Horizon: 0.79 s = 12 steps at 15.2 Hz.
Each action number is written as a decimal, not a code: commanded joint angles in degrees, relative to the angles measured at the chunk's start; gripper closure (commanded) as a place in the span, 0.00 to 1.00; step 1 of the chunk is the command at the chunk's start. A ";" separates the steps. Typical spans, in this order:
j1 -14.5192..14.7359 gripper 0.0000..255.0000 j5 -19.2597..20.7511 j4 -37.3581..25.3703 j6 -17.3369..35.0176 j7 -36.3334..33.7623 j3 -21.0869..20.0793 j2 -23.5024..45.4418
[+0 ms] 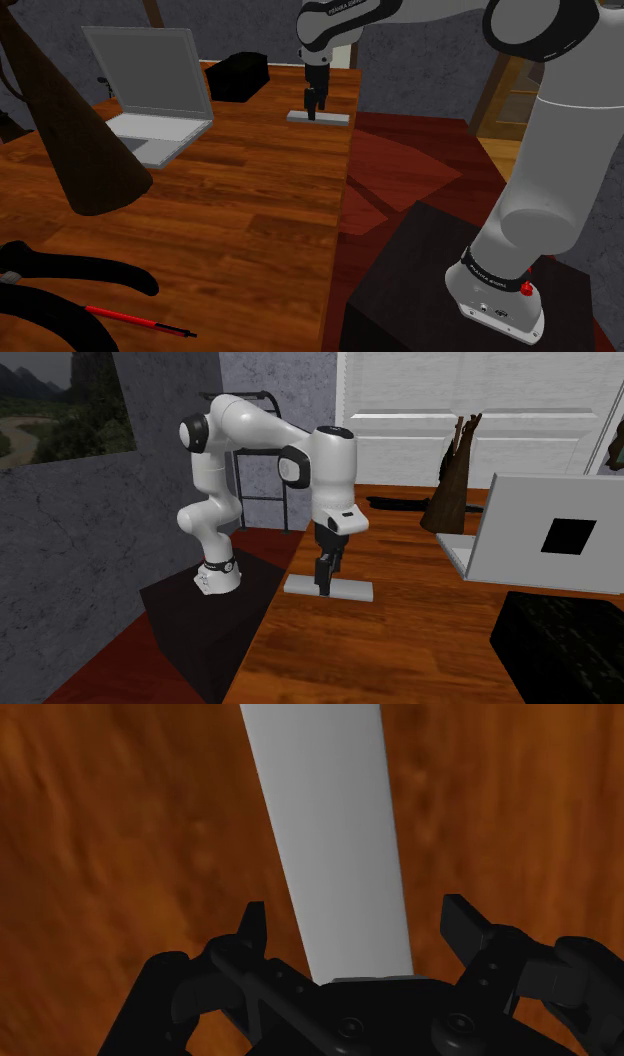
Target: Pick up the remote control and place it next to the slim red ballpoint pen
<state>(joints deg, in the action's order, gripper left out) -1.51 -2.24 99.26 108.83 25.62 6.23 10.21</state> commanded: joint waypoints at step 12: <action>-0.01 1.00 -0.07 1.43 1.90 0.09 -0.01 0.44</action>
<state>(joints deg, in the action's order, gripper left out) -1.51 -2.31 100.67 110.74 25.72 6.20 10.60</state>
